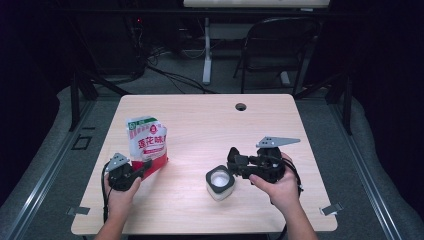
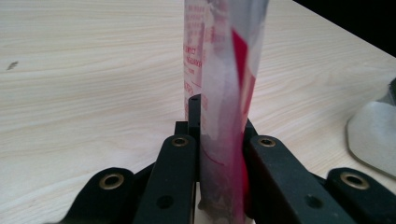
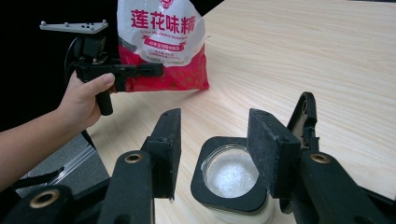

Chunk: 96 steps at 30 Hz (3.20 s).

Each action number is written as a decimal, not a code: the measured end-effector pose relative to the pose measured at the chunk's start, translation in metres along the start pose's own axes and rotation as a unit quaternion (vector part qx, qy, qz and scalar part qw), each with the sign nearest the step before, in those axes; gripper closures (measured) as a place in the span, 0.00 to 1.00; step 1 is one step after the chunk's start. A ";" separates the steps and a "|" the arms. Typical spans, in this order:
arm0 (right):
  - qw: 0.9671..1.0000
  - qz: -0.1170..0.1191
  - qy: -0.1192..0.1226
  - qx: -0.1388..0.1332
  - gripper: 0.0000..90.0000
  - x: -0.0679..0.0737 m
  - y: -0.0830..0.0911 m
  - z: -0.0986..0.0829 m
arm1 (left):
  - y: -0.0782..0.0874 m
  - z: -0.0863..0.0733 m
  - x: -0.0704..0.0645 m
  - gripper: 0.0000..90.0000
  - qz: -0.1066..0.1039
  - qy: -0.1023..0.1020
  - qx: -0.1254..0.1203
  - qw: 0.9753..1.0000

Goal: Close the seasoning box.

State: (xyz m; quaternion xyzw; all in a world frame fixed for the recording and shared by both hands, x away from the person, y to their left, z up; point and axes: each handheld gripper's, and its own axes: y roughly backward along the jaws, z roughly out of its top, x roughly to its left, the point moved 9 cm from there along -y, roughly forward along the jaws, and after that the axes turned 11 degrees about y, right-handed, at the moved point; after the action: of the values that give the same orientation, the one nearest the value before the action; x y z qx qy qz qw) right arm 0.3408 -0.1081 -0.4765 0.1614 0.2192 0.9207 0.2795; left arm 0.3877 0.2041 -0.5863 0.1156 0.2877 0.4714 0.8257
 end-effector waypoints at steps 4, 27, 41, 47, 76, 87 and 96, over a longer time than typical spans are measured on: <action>1.000 0.000 -0.005 -0.003 0.61 -0.001 0.000 0.000 | 0.002 0.003 0.006 0.94 0.007 0.006 -0.010 1.000; 1.000 -0.002 -0.014 -0.009 0.61 -0.005 0.002 -0.001 | 0.015 0.009 0.042 0.95 0.058 0.037 -0.039 0.997; 1.000 -0.003 -0.017 -0.010 0.61 -0.006 0.001 -0.002 | 0.015 0.006 0.049 0.81 0.057 0.057 -0.040 0.996; 1.000 -0.003 -0.016 -0.008 0.61 -0.006 0.000 -0.002 | 0.016 0.007 0.052 0.67 0.064 0.064 -0.046 0.995; 0.999 -0.038 -0.004 -0.025 0.58 -0.017 0.015 0.002 | 0.020 -0.002 -0.023 0.46 0.007 -0.047 -0.014 0.999; 0.999 -0.047 -0.004 -0.007 0.51 -0.022 0.012 -0.005 | 0.010 -0.012 -0.031 0.39 -0.003 -0.039 0.022 0.999; 0.999 -0.048 -0.002 -0.001 0.51 -0.022 0.013 -0.009 | 0.008 -0.022 -0.043 0.37 -0.029 -0.046 0.058 0.997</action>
State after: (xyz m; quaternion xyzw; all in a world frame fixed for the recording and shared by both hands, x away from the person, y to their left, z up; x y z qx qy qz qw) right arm 0.3493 -0.1336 -0.4814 0.1518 0.2250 0.9061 0.3245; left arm 0.3523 0.1704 -0.5851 0.1766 0.2800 0.4241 0.8429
